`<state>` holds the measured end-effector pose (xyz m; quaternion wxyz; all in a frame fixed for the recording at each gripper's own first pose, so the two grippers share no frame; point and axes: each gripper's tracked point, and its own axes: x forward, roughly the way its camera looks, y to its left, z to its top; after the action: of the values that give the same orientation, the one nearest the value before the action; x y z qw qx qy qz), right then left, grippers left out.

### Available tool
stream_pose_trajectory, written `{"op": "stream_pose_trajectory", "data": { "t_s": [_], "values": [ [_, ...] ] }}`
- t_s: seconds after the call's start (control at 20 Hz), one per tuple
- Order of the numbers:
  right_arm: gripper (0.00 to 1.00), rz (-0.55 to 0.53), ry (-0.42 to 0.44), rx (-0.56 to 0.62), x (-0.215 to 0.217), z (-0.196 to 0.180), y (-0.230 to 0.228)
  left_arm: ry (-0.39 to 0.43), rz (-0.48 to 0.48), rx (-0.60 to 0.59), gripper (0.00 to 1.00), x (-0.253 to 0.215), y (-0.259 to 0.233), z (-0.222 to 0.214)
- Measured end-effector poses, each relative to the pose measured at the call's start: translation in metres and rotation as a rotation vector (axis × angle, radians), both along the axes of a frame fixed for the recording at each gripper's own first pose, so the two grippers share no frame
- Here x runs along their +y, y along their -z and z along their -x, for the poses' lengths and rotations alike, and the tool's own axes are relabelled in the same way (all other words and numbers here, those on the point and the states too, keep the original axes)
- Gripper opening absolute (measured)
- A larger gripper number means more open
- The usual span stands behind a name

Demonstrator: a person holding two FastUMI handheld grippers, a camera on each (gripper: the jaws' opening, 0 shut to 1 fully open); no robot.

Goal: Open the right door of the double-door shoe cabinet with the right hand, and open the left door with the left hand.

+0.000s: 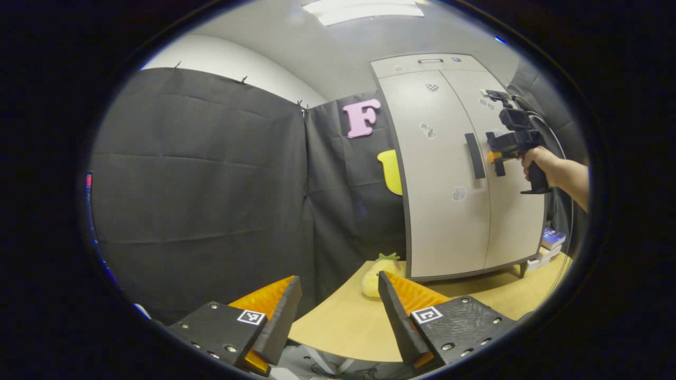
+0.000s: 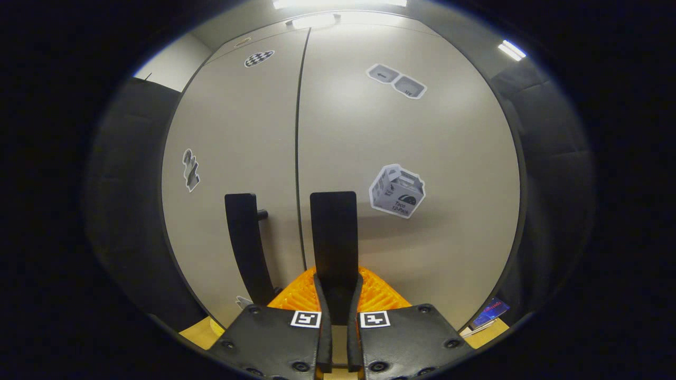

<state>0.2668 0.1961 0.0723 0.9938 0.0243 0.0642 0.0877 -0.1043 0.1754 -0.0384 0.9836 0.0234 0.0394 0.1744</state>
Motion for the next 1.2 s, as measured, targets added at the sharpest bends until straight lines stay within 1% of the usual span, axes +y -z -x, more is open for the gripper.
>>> {"op": "stream_pose_trajectory", "data": {
  "t_s": [0.05,0.1,0.25,0.35,0.4,0.45,0.5,0.65,0.7,0.8,1.1,1.2],
  "values": [
    [0.13,-0.003,-0.006,-0.011,0.0,0.002,-0.002,0.009,0.003,-0.004,0.84,-0.004,-0.001,-0.002],
    [0.08,-0.004,-0.017,-0.007,0.001,0.003,0.0,0.018,0.004,-0.008,0.85,-0.007,-0.002,-0.004],
    [0.08,-0.017,-0.045,-0.006,0.0,0.013,-0.002,0.046,0.002,-0.018,0.85,-0.016,-0.005,-0.005],
    [0.08,-0.022,-0.065,-0.001,-0.002,0.027,-0.003,0.062,0.005,-0.025,0.85,-0.02,-0.007,-0.008],
    [0.05,-0.028,-0.076,0.0,-0.005,0.035,-0.003,0.069,0.008,-0.028,0.85,-0.023,-0.008,-0.008],
    [0.04,-0.034,-0.088,0.003,-0.008,0.041,-0.004,0.077,0.011,-0.029,0.85,-0.026,-0.008,-0.01],
    [0.08,-0.038,-0.098,0.006,-0.011,0.047,-0.004,0.086,0.015,-0.031,0.85,-0.029,-0.008,-0.011],
    [0.08,-0.033,-0.122,0.011,-0.021,0.066,-0.004,0.118,0.019,-0.034,0.86,-0.043,-0.011,-0.015],
    [0.08,-0.04,-0.133,0.014,-0.024,0.071,-0.005,0.13,0.017,-0.036,0.84,-0.049,-0.012,-0.017],
    [0.08,-0.06,-0.156,0.013,-0.032,0.083,-0.006,0.155,0.015,-0.043,0.85,-0.061,-0.014,-0.02],
    [0.08,-0.067,-0.203,0.026,-0.042,0.091,-0.006,0.233,0.018,-0.048,0.86,-0.098,-0.02,-0.035],
    [0.08,-0.09,-0.21,0.044,-0.045,0.093,-0.005,0.26,0.018,-0.054,0.85,-0.112,-0.023,-0.041]
  ]
}}
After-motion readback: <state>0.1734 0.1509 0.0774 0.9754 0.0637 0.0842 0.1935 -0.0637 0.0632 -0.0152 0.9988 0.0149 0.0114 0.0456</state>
